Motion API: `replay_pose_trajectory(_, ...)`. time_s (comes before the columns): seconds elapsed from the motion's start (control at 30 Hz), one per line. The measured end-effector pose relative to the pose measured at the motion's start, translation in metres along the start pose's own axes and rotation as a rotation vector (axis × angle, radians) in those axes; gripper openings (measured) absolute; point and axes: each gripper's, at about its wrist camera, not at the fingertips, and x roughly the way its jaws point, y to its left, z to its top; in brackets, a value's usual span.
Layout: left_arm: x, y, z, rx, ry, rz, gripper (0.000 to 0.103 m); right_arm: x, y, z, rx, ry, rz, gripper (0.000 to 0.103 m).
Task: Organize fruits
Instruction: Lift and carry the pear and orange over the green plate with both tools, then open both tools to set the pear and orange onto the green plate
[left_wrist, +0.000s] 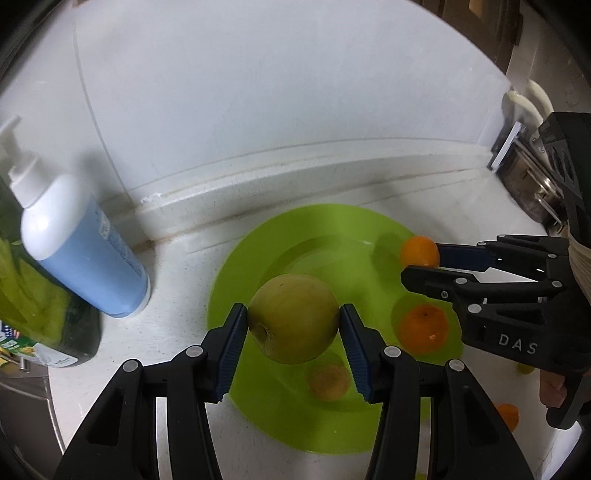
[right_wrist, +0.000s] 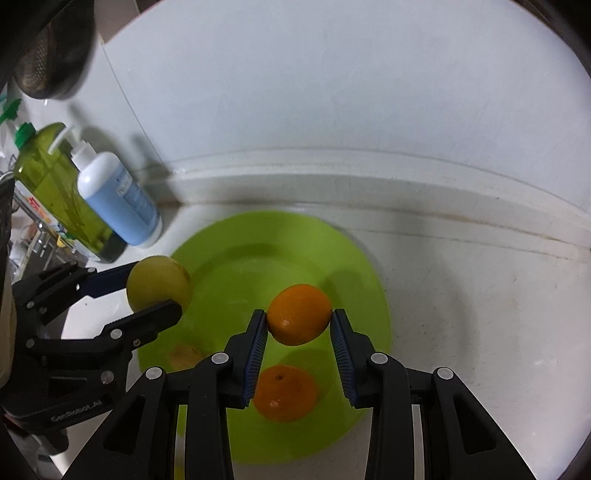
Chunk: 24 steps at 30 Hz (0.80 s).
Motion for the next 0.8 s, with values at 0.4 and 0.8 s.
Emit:
replay_pose_trajectory(0.4,0.024,0.004,0.003,-0.002,0.064,-0.005,0.050,0.021,-0.003,0.001,-0.011,0.086,0.006,0.036)
replay_pose_trajectory(0.8,0.033,-0.001,0.005,-0.001,0.077,-0.004,0.051,0.034,-0.004,-0.002,-0.010,0.126,0.017,0.036)
